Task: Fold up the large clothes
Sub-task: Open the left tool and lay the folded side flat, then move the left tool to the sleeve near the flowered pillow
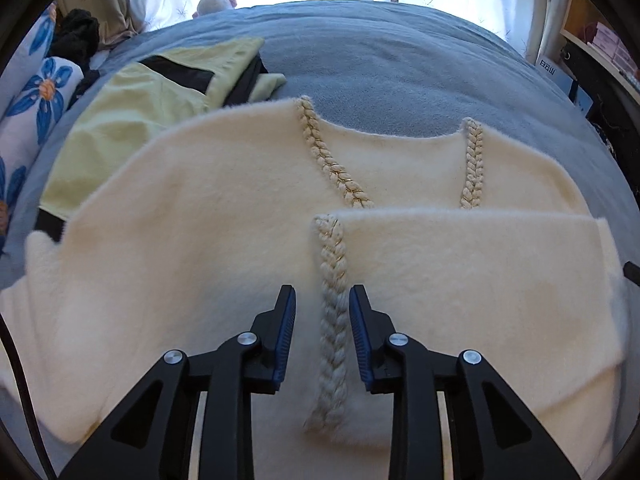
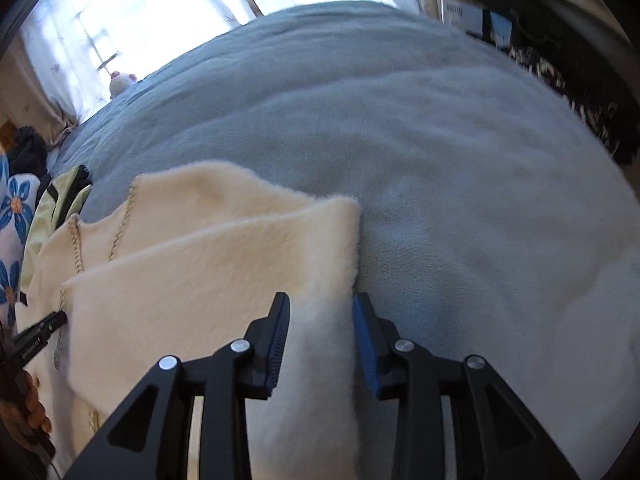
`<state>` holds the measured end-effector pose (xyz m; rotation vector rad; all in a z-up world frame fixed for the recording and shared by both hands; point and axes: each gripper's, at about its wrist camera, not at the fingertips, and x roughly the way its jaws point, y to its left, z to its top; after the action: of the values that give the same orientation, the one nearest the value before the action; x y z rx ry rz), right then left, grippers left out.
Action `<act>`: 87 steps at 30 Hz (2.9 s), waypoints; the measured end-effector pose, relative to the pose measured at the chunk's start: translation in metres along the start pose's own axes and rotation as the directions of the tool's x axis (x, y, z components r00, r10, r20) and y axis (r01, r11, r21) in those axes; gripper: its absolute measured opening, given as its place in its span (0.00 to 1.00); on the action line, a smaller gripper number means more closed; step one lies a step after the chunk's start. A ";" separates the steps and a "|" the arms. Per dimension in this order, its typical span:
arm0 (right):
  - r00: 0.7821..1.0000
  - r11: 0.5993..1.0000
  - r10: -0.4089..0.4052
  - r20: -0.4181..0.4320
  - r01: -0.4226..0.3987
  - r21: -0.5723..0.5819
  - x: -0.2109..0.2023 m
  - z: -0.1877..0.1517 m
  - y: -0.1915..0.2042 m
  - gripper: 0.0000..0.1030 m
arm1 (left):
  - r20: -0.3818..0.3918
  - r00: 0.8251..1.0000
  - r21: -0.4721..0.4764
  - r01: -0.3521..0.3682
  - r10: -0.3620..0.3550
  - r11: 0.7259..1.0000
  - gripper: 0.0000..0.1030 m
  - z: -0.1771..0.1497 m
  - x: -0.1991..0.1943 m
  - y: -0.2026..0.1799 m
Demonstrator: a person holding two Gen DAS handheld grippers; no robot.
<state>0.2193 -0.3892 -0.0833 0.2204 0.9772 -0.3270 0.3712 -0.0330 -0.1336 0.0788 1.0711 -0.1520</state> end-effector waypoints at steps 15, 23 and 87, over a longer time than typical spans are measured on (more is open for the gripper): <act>0.975 0.967 0.205 -0.084 -0.215 -0.134 -0.004 -0.071 0.105 0.43 | -0.001 0.994 0.015 0.110 -0.110 0.994 0.54 -0.062 -0.021 -0.059; 0.997 0.995 0.063 -0.037 -0.066 -0.075 -0.007 -0.071 0.026 0.33 | 0.016 0.998 0.009 0.068 -0.068 0.998 0.56 -0.062 -0.019 -0.035; 0.950 0.896 0.314 -0.001 -0.296 -0.332 -0.194 -0.176 0.221 0.46 | 0.179 0.983 -0.062 -0.017 0.028 0.998 0.70 -0.201 -0.244 0.080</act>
<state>0.0642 -0.0924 -0.0080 0.0568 0.9129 0.1208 0.0955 0.0943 -0.0160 0.0223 0.8933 -0.1045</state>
